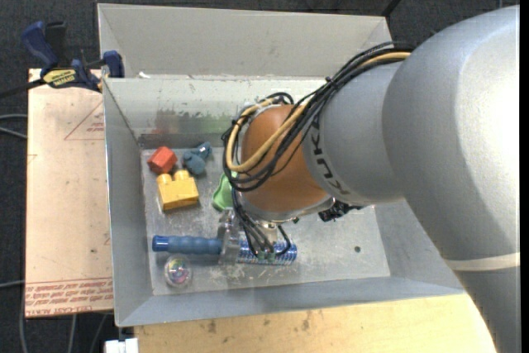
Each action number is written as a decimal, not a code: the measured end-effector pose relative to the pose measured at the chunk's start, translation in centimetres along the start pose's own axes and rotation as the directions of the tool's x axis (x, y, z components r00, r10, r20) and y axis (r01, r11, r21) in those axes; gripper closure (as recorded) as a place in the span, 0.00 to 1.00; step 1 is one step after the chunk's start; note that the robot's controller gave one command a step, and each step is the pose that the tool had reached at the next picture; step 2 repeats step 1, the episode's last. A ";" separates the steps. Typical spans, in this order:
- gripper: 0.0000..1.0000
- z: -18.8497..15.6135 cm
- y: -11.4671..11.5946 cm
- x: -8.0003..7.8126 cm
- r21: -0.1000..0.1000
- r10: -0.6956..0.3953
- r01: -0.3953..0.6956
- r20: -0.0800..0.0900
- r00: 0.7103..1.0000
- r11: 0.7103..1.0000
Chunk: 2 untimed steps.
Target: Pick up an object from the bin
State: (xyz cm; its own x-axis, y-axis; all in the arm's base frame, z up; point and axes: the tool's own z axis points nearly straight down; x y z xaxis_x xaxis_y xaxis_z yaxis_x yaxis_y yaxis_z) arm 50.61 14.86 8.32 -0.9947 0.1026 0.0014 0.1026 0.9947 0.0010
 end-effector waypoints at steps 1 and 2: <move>1.00 -13.9 -0.3 0.3 -0.003 -0.003 0.003 0.008 1.000 1.000; 1.00 -13.9 -0.3 0.3 -0.003 -0.003 0.003 0.008 1.000 1.000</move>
Offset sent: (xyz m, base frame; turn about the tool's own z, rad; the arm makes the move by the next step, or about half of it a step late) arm -0.0040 -0.0035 0.1357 -0.0035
